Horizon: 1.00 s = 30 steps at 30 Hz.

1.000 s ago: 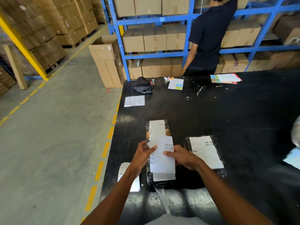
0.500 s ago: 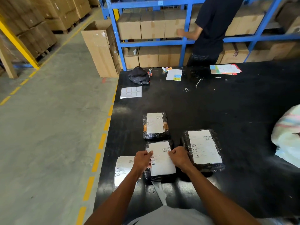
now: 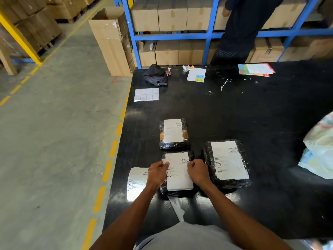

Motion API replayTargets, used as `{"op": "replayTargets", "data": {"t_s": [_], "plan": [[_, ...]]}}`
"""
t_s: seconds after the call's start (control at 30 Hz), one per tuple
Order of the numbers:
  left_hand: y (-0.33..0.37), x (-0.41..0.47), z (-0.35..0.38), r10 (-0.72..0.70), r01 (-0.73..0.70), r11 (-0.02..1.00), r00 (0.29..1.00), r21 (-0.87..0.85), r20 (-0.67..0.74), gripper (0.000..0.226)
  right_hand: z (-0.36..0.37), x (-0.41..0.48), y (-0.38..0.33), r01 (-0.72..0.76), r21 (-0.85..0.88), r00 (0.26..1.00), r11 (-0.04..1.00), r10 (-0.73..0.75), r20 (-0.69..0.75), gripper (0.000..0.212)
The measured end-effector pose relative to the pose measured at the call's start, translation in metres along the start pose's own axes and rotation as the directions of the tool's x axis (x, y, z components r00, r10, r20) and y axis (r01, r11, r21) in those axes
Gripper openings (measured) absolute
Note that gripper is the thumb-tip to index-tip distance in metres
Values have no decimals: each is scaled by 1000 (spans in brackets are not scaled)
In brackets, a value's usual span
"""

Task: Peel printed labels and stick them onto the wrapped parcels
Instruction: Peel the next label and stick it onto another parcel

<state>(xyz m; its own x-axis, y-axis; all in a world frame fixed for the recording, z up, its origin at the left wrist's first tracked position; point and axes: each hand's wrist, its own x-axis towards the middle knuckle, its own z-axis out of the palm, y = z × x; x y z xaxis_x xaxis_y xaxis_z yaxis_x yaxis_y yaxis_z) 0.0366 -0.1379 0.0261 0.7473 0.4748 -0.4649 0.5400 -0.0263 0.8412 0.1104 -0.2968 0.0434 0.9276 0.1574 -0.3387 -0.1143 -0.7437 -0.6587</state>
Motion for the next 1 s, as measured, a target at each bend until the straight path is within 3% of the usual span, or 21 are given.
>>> {"op": "replayTargets", "data": {"t_s": [0.27, 0.57, 0.83, 1.0], "plan": [[-3, 6, 2, -22, 23, 999, 999, 42, -36, 29, 4, 1, -6, -72, 4, 997, 997, 72, -22, 47], [-2, 10, 3, -40, 43, 996, 998, 78, -49, 27, 7, 3, -9, -136, -31, 991, 990, 136, -1, 28], [-1, 6, 4, -24, 30, 994, 998, 108, -57, 26, 4, 2, -8, -104, -60, 995, 993, 103, -7, 41], [-2, 6, 5, -13, 20, 992, 998, 121, -59, 28, -7, 3, -21, -39, -184, 996, 982, 52, 71, 20]]}}
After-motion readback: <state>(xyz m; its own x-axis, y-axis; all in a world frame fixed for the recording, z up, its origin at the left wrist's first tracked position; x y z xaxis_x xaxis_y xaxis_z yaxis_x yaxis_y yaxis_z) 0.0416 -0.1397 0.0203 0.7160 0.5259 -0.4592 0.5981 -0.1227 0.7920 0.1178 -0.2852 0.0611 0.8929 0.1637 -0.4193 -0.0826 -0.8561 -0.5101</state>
